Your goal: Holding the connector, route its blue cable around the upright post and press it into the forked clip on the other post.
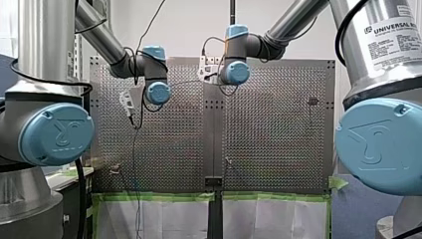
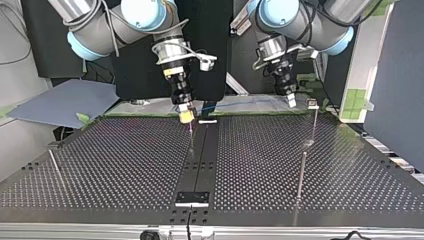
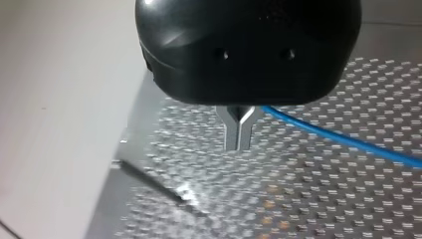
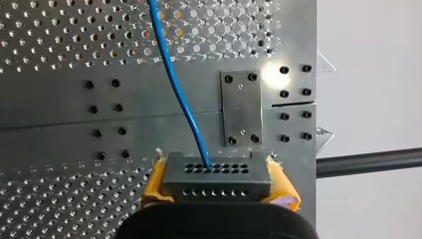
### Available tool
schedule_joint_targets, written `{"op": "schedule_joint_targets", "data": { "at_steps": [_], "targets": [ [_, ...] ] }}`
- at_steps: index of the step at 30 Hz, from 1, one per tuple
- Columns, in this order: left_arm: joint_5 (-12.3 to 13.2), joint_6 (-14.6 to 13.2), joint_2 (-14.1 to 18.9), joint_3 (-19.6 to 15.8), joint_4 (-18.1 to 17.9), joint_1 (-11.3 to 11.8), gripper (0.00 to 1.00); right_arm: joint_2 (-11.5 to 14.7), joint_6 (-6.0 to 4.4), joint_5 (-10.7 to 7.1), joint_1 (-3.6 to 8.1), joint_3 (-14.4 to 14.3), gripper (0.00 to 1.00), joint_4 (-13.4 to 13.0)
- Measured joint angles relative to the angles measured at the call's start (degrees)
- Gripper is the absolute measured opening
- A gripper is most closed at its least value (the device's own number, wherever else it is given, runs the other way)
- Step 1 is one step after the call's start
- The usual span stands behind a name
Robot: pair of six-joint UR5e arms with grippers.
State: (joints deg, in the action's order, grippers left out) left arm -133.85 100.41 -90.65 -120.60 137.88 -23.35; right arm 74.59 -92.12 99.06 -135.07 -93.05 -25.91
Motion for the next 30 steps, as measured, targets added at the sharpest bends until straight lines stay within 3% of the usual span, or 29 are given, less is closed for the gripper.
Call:
{"op": "schedule_joint_targets", "data": {
  "at_steps": [9,21,30],
  "targets": [
    [0.52,-0.61,4.14,4.14,4.17,1.74,0.01,-0.07,-0.23,-1.84,0.54,2.94,0.0,3.95],
    [4.78,-0.78,10.15,10.17,10.19,4.18,0.01,-0.21,-1.21,-5.62,1.28,7.97,0.0,6.27],
    [8.49,-0.07,9.81,14.31,14.31,7.1,0.01,-0.44,-2.26,-8.7,1.97,11.37,0.0,7.49]
  ]
}}
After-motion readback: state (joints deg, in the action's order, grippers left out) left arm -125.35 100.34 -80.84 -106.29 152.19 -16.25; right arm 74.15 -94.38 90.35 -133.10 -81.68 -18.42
